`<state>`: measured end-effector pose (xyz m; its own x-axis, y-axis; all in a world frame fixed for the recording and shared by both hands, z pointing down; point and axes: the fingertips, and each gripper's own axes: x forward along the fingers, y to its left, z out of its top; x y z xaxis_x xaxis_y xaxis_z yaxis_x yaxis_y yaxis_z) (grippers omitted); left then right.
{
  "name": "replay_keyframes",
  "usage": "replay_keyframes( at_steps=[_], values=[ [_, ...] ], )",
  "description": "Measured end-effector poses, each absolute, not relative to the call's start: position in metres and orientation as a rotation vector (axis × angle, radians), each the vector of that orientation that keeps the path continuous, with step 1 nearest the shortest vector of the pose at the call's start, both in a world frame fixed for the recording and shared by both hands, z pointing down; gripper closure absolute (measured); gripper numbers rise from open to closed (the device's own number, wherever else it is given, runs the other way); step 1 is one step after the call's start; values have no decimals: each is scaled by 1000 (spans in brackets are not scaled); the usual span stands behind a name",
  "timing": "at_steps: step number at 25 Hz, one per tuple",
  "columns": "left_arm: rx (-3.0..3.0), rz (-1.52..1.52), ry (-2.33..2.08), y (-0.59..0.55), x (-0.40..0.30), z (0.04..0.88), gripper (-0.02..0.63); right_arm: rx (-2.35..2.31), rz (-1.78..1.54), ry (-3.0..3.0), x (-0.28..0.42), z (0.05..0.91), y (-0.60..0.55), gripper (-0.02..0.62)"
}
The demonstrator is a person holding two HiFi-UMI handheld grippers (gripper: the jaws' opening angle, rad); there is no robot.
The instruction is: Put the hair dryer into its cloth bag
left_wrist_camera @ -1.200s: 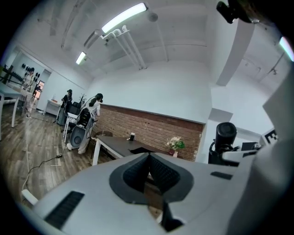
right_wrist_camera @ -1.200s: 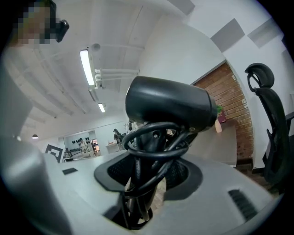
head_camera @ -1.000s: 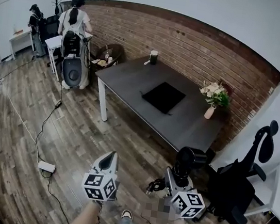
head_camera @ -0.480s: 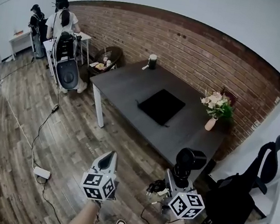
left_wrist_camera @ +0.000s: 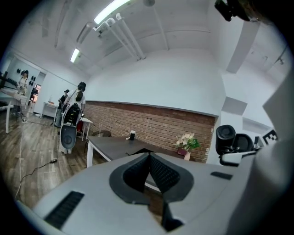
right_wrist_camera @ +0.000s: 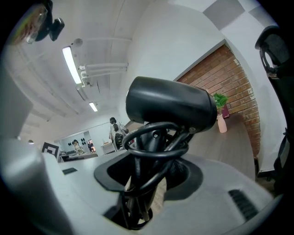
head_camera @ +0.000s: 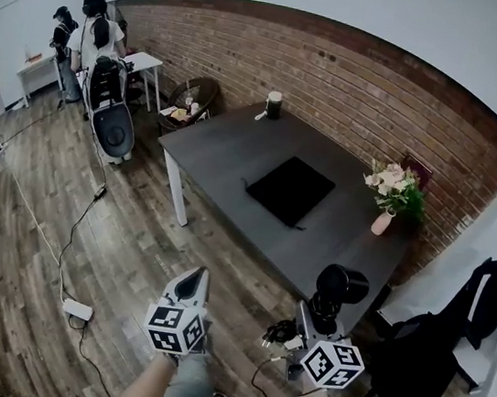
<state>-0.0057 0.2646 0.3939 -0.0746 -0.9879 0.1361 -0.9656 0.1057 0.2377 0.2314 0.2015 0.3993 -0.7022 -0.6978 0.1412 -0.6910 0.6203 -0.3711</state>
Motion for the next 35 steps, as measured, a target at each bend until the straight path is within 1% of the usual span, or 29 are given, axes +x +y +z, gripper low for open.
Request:
replay_keyframes(
  at_steps=[8, 22, 29, 35],
  values=[
    [2002, -131, -2074, 185, -51, 398, 600, -1275, -632, 2759, 195, 406, 142, 408],
    [2137, -58, -1934, 3, -158, 387, 600, -1453, -638, 2629, 96, 395, -13, 408],
    [2201, -11, -1861, -63, -193, 392, 600, -1537, -662, 2562, 63, 401, -70, 408],
    [2216, 21, -1792, -106, -211, 409, 600, -1616, -683, 2545, 50, 410, -97, 408]
  ],
)
